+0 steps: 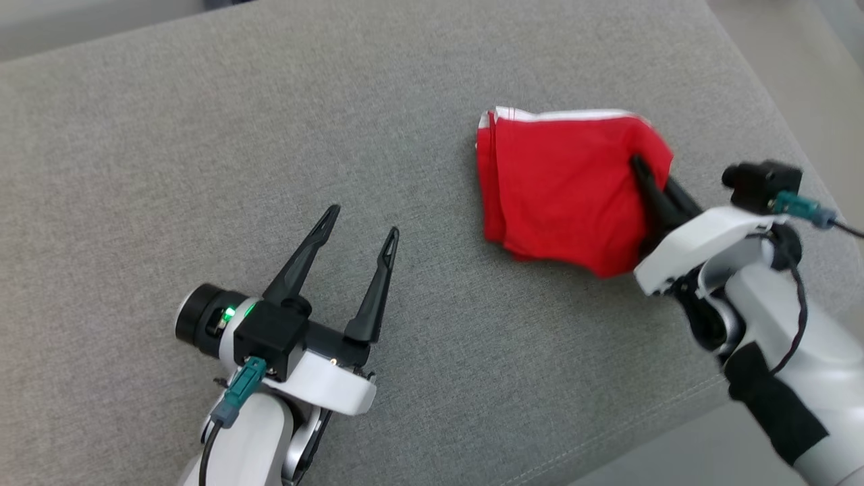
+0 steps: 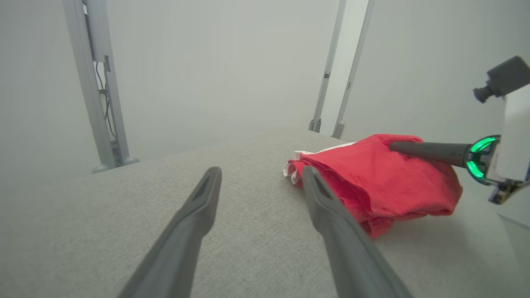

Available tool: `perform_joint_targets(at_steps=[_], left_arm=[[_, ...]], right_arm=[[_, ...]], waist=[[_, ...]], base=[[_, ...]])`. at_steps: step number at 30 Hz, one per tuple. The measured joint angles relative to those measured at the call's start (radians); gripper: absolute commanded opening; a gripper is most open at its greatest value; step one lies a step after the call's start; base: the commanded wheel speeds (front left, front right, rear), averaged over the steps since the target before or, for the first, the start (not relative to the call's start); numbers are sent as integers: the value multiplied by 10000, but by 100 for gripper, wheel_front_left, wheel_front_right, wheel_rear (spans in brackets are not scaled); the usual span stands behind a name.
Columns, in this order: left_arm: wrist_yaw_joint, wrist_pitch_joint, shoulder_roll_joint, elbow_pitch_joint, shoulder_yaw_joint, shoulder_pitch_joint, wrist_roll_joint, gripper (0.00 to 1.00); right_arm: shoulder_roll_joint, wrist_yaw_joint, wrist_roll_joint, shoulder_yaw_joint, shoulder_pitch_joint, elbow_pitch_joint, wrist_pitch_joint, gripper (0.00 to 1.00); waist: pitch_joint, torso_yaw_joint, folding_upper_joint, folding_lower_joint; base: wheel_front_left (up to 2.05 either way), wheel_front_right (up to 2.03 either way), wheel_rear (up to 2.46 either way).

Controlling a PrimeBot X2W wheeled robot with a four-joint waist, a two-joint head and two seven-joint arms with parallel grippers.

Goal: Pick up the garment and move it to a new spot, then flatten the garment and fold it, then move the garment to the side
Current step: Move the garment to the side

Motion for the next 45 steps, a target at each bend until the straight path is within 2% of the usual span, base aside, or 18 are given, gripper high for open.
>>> perform_joint_targets(at_steps=[7, 10, 15, 21, 28, 45], left_arm=[[-146, 420, 186, -685, -286, -706, 242, 100], [-203, 552, 303, -988, -399, -927, 307, 100], [-261, 723, 313, -1315, -637, -1183, 376, 100], [-257, 757, 267, -1630, -828, -1322, 376, 100], [-197, 775, 343, -1816, -874, -1343, 403, 100], [-100, 821, 483, -1933, -1043, -1486, 433, 100]], right_arm=[[-784, 2, -1944, -35, -1539, 192, 0, 0], [-1204, 2, -2681, -410, -2148, 213, 0, 0], [-1791, 2, -3870, -1164, -2689, 336, -2, 0], [-2391, 2, -5035, -1576, -2899, 660, 0, 0], [-2959, 2, -5609, -2226, -3003, 882, -2, 0], [-3394, 2, -6422, -2731, -3169, 1072, -2, 0]], waist=[[874, 100, 0, 0], [1263, 271, 0, 0], [1798, 759, 0, 0], [2284, 1430, 0, 0], [2660, 1923, 0, 0], [2815, 2109, 0, 1]], base=[[0, 0, 0], [0, 0, 0], [0, 0, 0], [0, 0, 0], [0, 0, 0], [0, 0, 0]])
